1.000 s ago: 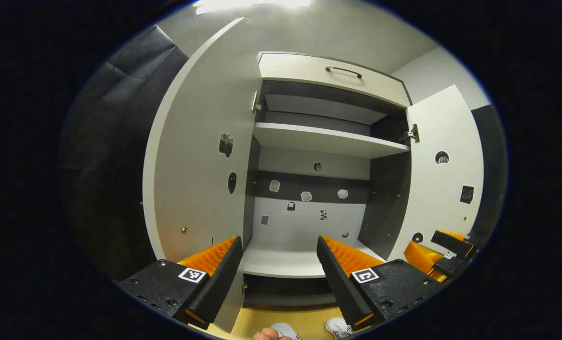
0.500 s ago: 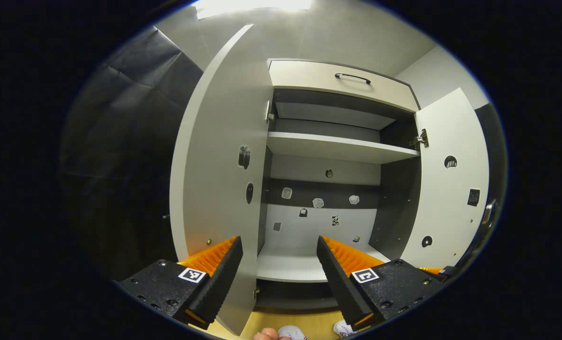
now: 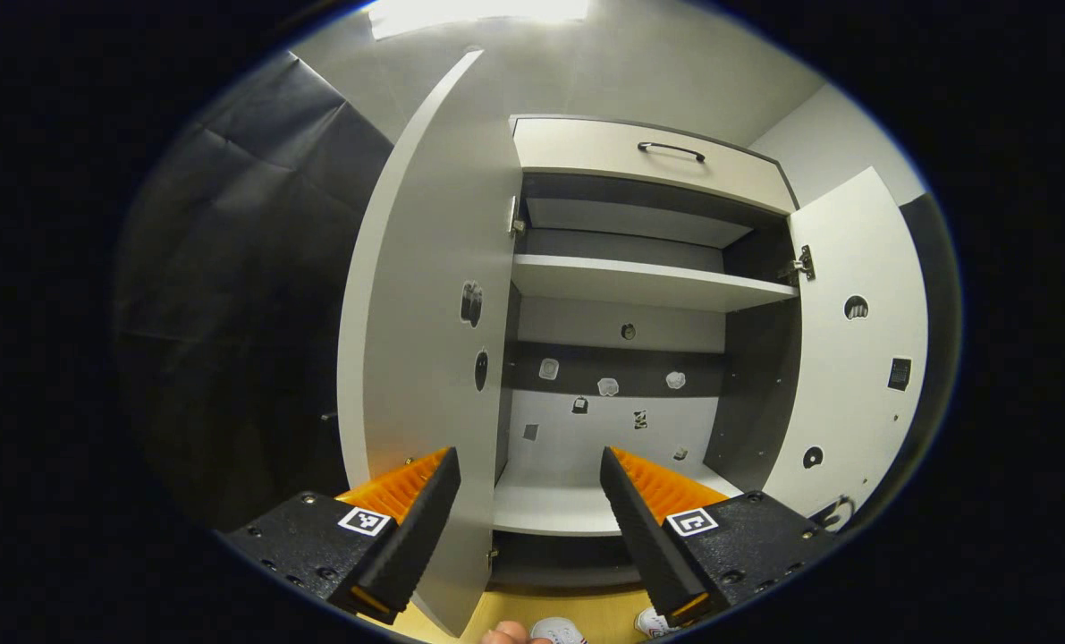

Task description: Grab one shoe with the right hand and put it into the shoe cabinet, grab the other shoe with the left hand and put it into the shoe cabinet; then close the right door with the right hand and the left door with the left hand.

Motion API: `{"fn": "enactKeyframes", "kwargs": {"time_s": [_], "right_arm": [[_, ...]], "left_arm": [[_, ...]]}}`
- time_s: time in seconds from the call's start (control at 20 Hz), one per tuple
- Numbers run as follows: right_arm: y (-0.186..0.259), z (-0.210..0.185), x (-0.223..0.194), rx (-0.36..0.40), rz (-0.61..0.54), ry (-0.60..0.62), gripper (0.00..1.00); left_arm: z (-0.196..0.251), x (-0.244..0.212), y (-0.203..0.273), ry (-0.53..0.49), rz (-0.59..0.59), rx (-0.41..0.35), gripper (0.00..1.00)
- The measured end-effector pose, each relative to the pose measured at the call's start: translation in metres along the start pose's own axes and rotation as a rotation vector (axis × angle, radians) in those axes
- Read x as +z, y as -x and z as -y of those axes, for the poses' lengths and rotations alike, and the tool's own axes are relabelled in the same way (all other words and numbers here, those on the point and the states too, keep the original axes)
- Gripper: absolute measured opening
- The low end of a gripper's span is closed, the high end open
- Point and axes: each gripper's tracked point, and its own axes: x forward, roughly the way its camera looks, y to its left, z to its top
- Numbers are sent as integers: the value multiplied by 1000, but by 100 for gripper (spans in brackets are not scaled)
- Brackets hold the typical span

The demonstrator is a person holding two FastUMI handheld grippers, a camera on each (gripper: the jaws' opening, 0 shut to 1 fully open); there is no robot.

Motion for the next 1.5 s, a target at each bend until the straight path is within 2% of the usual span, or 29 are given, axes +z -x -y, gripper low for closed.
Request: {"fn": "enactKeyframes", "kwargs": {"time_s": [0.05,0.1,0.15,0.2,0.25,0.35,0.65,0.75,0.8,0.85,0.9,1.05,1.1,1.2,1.3,1.35,1.45,1.5], "right_arm": [[-6,1,-18,0,-41,7,92],[-14,-1,-35,9,-81,9,86],[-19,-3,-51,24,-126,5,86],[-23,-5,-65,33,-161,-2,86],[-29,-6,-78,40,-201,-7,84],[-37,-5,-103,45,-259,-24,65],[-54,4,-152,25,-393,-20,63],[-58,5,-163,21,-427,-24,60],[-59,6,-166,20,-437,-26,63],[-62,8,-170,7,-450,-22,60],[-65,10,-174,3,-465,-20,64],[-71,5,-181,22,-504,-26,61],[-73,13,-189,-24,-515,3,63],[-73,17,-182,-38,-520,-2,27],[-80,17,-189,-31,-519,7,28],[-70,17,-181,-31,-521,12,12],[-70,17,-179,-34,-512,13,11],[-76,17,-180,-39,-506,8,1]], "left_arm": [[0,-1,-1,0,-1,-1,99],[0,-2,-1,-3,-6,1,99],[-1,-2,-1,-8,-5,6,99],[-2,-2,-2,-11,-6,8,93],[-2,-2,-1,-15,-6,10,93],[-1,-2,-2,-18,-6,12,95],[-3,-4,-2,-33,-9,22,94],[-3,-4,-2,-36,-8,25,94],[-3,-4,-2,-37,-8,25,94],[-3,-4,-2,-37,-7,26,94],[-3,-4,-2,-36,-7,27,94],[-3,-4,-2,-41,-7,30,94],[-3,-5,-2,-41,-9,31,94],[-4,-8,-3,-32,-17,33,93],[-4,-9,-4,-24,-21,34,94],[-4,-10,-4,-21,-24,34,94],[-4,-12,-3,-20,-27,34,94],[-4,-12,-4,-20,-28,33,94]]}}
